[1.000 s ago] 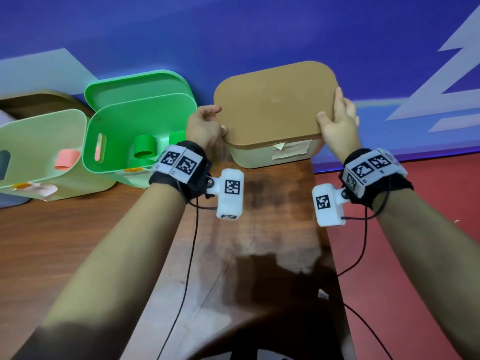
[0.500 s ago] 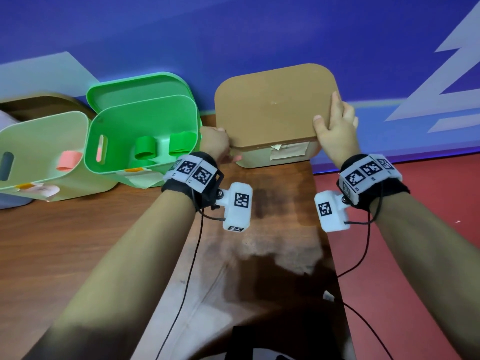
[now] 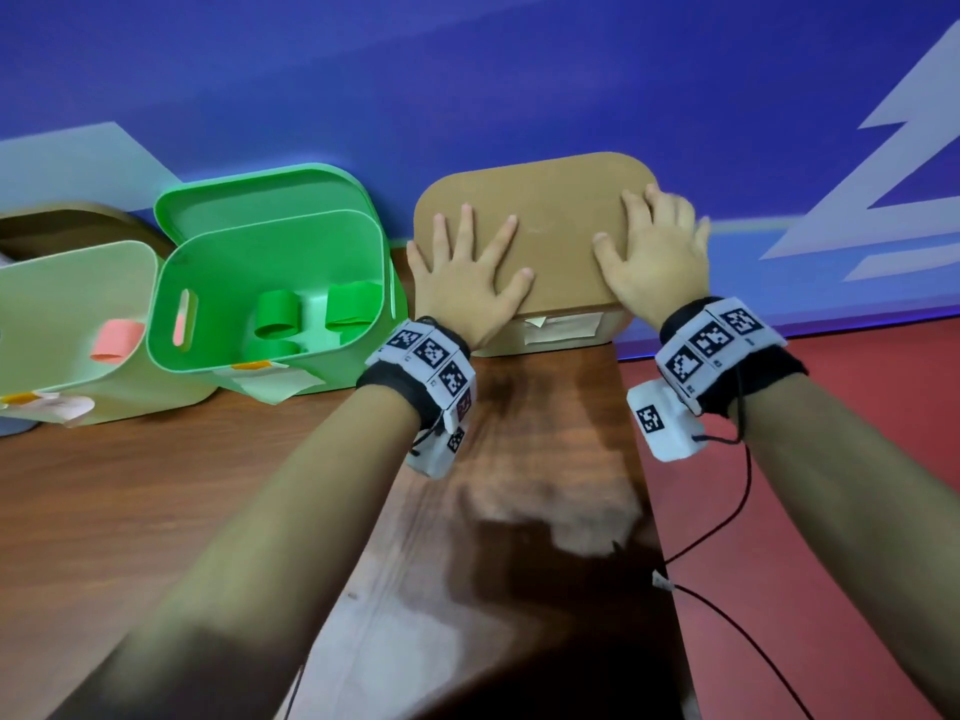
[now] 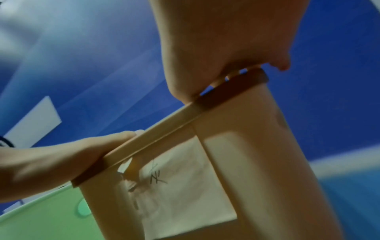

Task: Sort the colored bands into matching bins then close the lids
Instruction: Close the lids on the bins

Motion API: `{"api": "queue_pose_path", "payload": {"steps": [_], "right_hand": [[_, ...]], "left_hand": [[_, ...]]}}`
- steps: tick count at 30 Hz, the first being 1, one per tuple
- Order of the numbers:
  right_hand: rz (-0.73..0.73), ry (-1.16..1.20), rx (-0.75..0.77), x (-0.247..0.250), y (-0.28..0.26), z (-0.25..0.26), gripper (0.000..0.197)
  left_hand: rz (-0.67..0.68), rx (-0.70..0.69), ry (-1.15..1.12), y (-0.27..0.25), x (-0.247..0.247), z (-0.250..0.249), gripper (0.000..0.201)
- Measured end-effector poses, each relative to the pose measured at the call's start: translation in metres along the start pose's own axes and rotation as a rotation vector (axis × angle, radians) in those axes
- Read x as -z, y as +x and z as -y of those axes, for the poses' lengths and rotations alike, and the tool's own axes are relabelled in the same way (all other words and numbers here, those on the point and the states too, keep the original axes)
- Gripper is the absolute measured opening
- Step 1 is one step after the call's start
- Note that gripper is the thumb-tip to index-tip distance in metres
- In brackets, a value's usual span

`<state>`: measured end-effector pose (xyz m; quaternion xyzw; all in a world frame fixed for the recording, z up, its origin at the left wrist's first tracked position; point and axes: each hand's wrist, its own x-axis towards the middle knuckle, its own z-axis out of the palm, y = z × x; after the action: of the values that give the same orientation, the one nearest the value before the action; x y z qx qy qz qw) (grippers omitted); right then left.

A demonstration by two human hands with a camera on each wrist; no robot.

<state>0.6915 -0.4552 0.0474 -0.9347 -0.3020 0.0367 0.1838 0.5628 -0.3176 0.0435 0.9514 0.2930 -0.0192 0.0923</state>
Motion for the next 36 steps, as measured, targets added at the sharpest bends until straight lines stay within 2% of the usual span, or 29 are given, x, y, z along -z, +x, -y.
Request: {"api": "queue_pose_path", "payload": {"steps": [3, 5, 9, 19, 25, 29, 32, 36], "right_hand": [[-0.112, 0.023, 0.084, 0.014, 0.011, 0.011, 0.058], [-0.130, 0.055, 0.132, 0.016, 0.024, 0.016, 0.058], [0.160, -0.129, 0.124, -0.008, 0.033, 0.011, 0.062], [0.211, -0.148, 0.114, -0.011, 0.033, 0.015, 0.066], [0.257, -0.114, 0.084, -0.002, 0.030, 0.026, 0.060], [0.275, -0.091, 0.007, 0.005, 0.016, 0.044, 0.052], [0.202, -0.068, 0.036, 0.009, 0.003, 0.072, 0.045], [0.180, 0.041, 0.101, 0.003, -0.005, 0.125, 0.040]], "left_hand": [[-0.024, -0.010, 0.014, 0.000, -0.002, 0.003, 0.059], [-0.035, 0.004, 0.013, 0.000, -0.003, 0.002, 0.059], [-0.038, 0.049, 0.016, 0.000, -0.006, 0.001, 0.060], [-0.024, 0.068, -0.013, -0.002, 0.000, 0.007, 0.060], [0.093, 0.059, -0.097, -0.004, 0.013, 0.010, 0.062], [0.036, -0.076, -0.191, -0.012, 0.041, 0.033, 0.056], [-0.034, -0.197, -0.261, -0.023, 0.064, 0.064, 0.042], [-0.053, -0.187, -0.265, -0.031, 0.093, 0.120, 0.032]]}}
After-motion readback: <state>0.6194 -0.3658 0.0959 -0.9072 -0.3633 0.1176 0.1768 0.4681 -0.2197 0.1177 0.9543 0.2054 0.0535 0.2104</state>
